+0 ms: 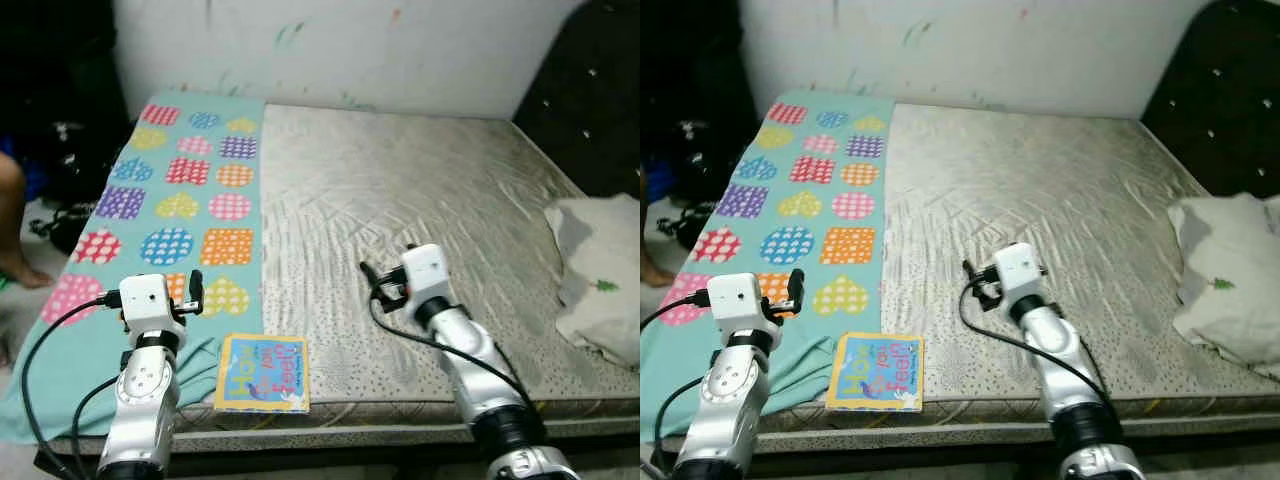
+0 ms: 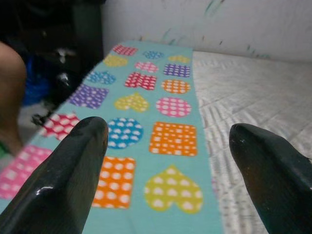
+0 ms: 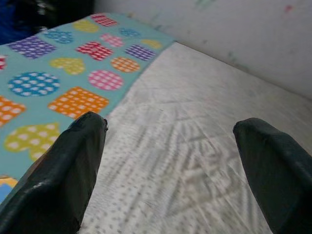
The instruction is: Clean up the room
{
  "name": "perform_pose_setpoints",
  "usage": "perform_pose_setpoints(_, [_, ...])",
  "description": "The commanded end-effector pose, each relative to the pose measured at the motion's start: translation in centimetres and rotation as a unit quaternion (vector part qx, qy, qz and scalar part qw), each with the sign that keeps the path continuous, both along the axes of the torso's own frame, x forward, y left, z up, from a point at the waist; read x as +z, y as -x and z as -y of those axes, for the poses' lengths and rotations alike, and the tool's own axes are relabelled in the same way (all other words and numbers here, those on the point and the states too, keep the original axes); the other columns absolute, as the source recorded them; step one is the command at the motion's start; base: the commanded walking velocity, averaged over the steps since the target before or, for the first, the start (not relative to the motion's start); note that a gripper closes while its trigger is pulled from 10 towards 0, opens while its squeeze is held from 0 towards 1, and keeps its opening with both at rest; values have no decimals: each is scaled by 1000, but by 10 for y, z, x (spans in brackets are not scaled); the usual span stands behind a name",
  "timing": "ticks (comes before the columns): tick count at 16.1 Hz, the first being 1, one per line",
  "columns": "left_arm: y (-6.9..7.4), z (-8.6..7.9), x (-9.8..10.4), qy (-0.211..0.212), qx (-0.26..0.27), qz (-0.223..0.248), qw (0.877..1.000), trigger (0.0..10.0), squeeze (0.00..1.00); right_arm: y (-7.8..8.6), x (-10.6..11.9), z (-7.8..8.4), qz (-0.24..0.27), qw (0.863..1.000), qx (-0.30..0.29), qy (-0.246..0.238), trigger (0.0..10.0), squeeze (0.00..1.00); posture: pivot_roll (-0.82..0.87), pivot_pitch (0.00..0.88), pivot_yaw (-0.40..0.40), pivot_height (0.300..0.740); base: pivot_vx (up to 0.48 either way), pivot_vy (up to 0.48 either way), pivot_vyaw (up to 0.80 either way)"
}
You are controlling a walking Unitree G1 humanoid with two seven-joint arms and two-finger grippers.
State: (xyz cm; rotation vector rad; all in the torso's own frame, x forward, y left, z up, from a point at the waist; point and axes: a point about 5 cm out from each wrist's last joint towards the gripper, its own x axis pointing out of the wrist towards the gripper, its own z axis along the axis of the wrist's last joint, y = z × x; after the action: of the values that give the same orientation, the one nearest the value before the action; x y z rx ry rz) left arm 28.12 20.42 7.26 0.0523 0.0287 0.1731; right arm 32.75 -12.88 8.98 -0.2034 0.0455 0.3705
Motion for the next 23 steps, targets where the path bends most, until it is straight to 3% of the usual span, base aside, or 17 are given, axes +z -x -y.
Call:
perform_pose_setpoints(1, [0, 5, 5, -26, -8, 9, 1000, 10000, 0, -1, -1, 1, -1, 1000, 6, 7, 10000, 0, -8, 0, -130, 740, 0, 0, 0])
perform_pose_setpoints(2, [1, 6, 6, -42, -8, 8, 999, 10000, 0, 0, -1, 0, -1, 1000, 8, 7, 10000, 0, -7, 0, -128, 740, 0, 0, 444])
perform_pose_setpoints(4, [2, 7, 10, -117, 6, 7, 993, 10000, 0, 1, -3, 5, -4, 1000, 1, 6, 10000, 0, -14, 0, -122, 740, 0, 0, 563])
perform_pose_setpoints(6, [3, 1, 12, -139, 41, 4, 990, 10000, 0, 4, -5, 9, -5, 1000, -10, 2, 10000, 0, -26, 0, -115, 740, 0, 0, 303])
perform_pose_setpoints(10, [1, 4, 11, -127, 26, 0, 992, 10000, 0, 4, -5, 6, -1, 1000, -11, -5, 10000, 0, -22, 0, -104, 740, 0, 0, 0])
perform_pose_setpoints(16, [-2, 1, 8, -73, 18, -9, 997, 10000, 0, 6, -5, 5, 1, 1000, -21, -12, 10000, 0, -24, 0, -89, 740, 0, 0, 800])
perform_pose_setpoints(23, [-4, 6, 7, -49, -7, -11, 999, 10000, 0, 7, -6, 12, -9, 999, -43, -22, 10000, 0, -38, 3, -79, 740, 0, 0, 0])
